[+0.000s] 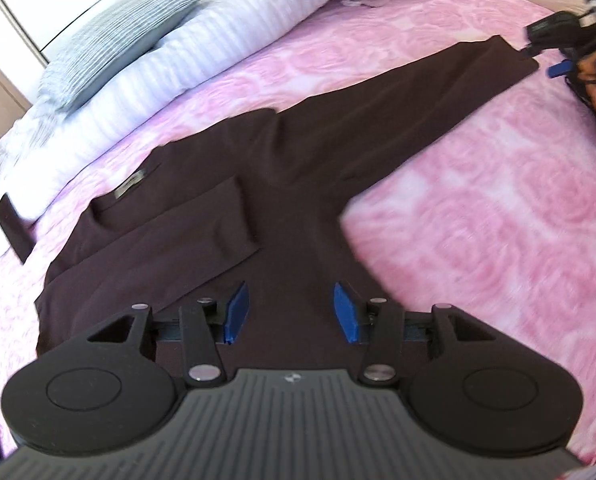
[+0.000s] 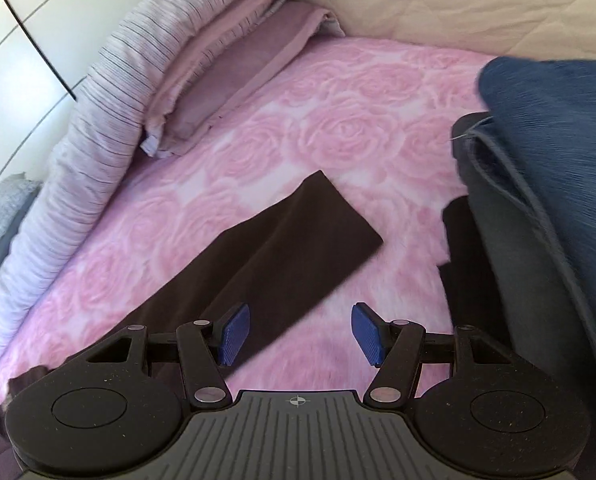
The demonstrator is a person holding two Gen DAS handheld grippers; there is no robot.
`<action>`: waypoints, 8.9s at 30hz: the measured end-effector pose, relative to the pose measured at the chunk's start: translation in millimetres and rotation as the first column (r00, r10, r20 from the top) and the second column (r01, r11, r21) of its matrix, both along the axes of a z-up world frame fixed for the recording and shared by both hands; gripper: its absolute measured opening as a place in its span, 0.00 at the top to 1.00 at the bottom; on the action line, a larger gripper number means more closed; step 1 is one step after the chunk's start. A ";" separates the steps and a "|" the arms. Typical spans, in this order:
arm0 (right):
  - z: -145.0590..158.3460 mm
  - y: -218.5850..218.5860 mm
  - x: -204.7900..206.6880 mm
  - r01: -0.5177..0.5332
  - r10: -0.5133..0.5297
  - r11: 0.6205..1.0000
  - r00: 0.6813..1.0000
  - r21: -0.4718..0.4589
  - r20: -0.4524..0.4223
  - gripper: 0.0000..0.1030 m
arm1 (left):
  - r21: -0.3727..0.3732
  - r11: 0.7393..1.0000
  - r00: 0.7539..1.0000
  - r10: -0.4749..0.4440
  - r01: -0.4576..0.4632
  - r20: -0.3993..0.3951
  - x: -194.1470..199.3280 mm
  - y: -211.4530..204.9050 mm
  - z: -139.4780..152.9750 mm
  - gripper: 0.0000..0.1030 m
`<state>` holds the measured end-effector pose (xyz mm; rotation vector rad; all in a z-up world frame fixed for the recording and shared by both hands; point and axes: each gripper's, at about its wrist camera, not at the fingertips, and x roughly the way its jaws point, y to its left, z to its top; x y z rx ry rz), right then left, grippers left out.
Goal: Fold clothes
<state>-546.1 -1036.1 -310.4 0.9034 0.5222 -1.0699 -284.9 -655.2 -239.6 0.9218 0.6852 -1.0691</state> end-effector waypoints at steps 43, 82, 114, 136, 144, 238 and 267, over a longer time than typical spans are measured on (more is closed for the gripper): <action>25.2 -24.9 28.5 -0.054 0.061 0.982 0.997 -0.183 0.038 0.93 | 0.003 1.000 0.999 0.005 -0.005 0.051 -16.1 2.2 10.0 0.58; -0.5 520.8 412.6 -0.992 0.801 0.013 0.085 -0.125 -0.593 0.32 | -0.196 0.887 0.835 0.290 -0.418 -0.468 351.9 255.9 -27.3 0.54; -35.6 302.2 348.7 -0.789 0.566 0.608 0.510 -0.090 -0.648 0.32 | -0.197 0.858 0.768 0.295 -0.475 -0.568 380.6 215.4 -71.3 0.95; -52.6 270.2 327.4 -0.730 0.405 0.673 0.501 -0.123 -0.765 0.32 | -0.138 0.920 0.858 0.278 -0.367 -0.431 381.6 203.2 -72.7 0.95; -9.9 307.8 313.3 -0.767 0.525 0.631 0.531 -0.114 -0.666 0.32 | -0.132 0.921 0.872 0.290 -0.366 -0.394 379.7 211.1 -55.1 0.88; 4.7 366.6 262.7 -0.705 0.683 0.693 0.576 0.150 -0.449 0.32 | 0.017 0.993 0.945 0.116 -0.116 -0.307 299.6 310.9 -47.8 0.85; 72.0 515.5 124.9 -0.879 0.840 0.474 0.432 0.056 -0.328 0.32 | 0.112 0.987 0.989 -0.105 0.117 -0.106 77.9 467.0 -4.4 0.73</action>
